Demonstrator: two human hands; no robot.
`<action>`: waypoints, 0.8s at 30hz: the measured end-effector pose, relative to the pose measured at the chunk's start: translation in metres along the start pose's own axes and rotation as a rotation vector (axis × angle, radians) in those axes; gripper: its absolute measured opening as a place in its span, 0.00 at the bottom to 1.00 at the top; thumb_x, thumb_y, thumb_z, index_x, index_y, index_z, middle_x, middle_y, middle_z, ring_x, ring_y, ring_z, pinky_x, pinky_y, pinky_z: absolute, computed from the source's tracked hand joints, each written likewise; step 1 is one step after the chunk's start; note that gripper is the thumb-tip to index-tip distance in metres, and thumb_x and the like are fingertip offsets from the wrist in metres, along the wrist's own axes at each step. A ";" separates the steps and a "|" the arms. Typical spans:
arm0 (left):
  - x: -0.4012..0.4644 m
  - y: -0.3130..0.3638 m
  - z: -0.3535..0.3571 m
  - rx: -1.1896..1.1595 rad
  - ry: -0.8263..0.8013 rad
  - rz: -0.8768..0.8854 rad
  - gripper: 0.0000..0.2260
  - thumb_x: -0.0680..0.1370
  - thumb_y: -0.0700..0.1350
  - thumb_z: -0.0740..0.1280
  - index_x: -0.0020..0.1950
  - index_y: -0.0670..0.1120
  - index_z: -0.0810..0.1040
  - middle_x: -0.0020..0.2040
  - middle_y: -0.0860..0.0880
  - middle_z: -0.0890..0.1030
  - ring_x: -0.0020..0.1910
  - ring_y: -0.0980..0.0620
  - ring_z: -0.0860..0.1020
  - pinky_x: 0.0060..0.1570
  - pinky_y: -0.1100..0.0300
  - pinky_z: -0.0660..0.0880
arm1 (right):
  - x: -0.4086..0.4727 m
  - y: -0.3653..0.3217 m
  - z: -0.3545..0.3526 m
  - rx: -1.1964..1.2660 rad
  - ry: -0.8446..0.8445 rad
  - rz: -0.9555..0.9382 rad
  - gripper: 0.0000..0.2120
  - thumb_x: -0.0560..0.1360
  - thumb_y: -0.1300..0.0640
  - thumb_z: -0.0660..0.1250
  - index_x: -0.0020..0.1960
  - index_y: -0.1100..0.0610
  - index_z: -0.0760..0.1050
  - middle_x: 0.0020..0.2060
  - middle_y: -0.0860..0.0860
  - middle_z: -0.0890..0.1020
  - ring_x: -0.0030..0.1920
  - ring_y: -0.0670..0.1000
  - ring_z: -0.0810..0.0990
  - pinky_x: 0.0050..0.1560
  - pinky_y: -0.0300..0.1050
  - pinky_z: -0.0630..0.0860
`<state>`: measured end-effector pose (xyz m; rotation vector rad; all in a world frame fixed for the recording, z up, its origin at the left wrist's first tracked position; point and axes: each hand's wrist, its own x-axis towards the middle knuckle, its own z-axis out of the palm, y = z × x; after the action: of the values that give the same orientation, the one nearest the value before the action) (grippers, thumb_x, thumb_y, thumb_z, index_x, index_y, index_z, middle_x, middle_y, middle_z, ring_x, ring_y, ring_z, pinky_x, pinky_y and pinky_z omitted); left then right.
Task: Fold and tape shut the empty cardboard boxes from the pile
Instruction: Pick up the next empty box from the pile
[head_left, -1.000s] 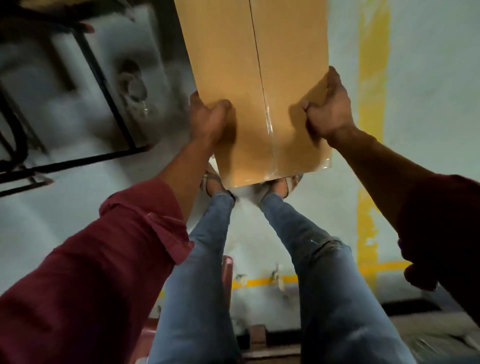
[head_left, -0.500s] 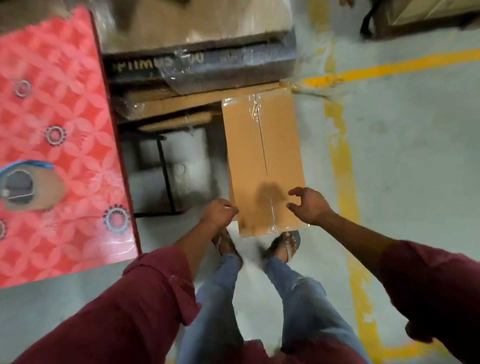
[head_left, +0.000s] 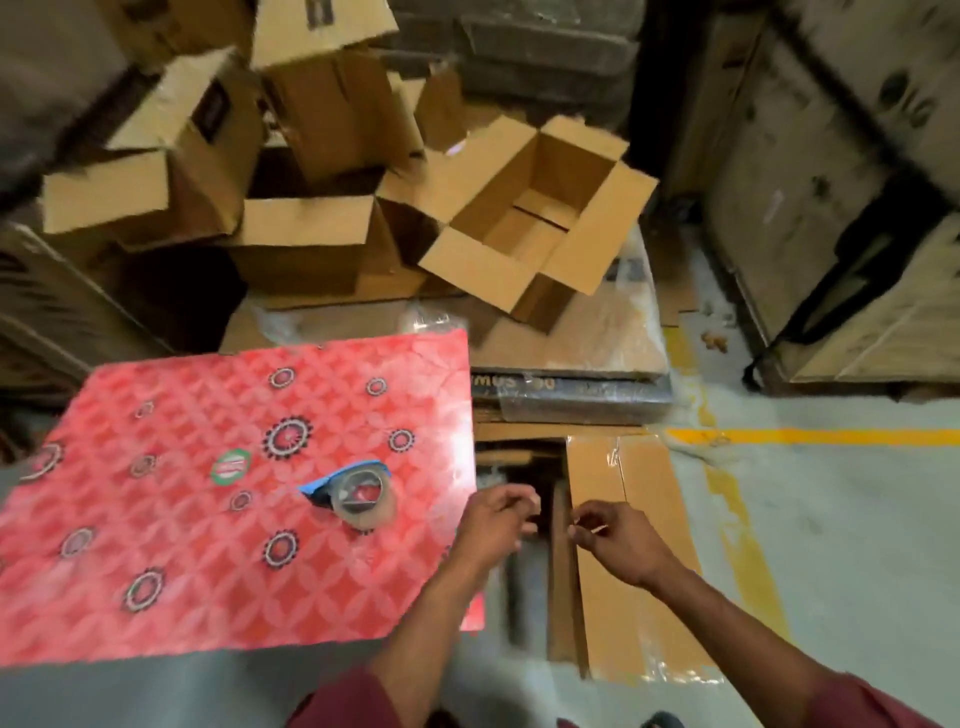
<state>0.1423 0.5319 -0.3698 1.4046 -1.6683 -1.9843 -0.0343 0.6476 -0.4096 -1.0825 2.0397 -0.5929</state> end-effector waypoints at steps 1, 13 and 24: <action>0.002 0.014 -0.024 -0.012 0.024 0.026 0.06 0.82 0.39 0.69 0.49 0.50 0.82 0.46 0.48 0.86 0.35 0.55 0.82 0.34 0.62 0.72 | 0.007 -0.021 -0.002 0.019 0.030 -0.028 0.07 0.78 0.51 0.73 0.56 0.48 0.84 0.49 0.40 0.85 0.46 0.33 0.81 0.46 0.25 0.74; 0.076 0.173 -0.156 -0.174 0.134 0.167 0.05 0.83 0.42 0.67 0.56 0.45 0.82 0.52 0.43 0.86 0.43 0.47 0.82 0.37 0.59 0.74 | 0.125 -0.168 -0.085 -0.069 0.248 -0.143 0.17 0.73 0.57 0.78 0.61 0.51 0.82 0.47 0.43 0.85 0.46 0.40 0.83 0.46 0.30 0.77; 0.261 0.231 -0.144 -0.335 0.280 0.004 0.06 0.83 0.40 0.66 0.57 0.46 0.81 0.51 0.44 0.86 0.44 0.45 0.84 0.45 0.53 0.78 | 0.374 -0.152 -0.155 -0.425 0.202 -0.067 0.36 0.71 0.61 0.72 0.77 0.49 0.69 0.64 0.50 0.82 0.63 0.54 0.80 0.59 0.50 0.81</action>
<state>0.0172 0.1836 -0.3000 1.4649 -1.1582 -1.8537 -0.2180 0.2600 -0.3574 -1.3851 2.3812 -0.3146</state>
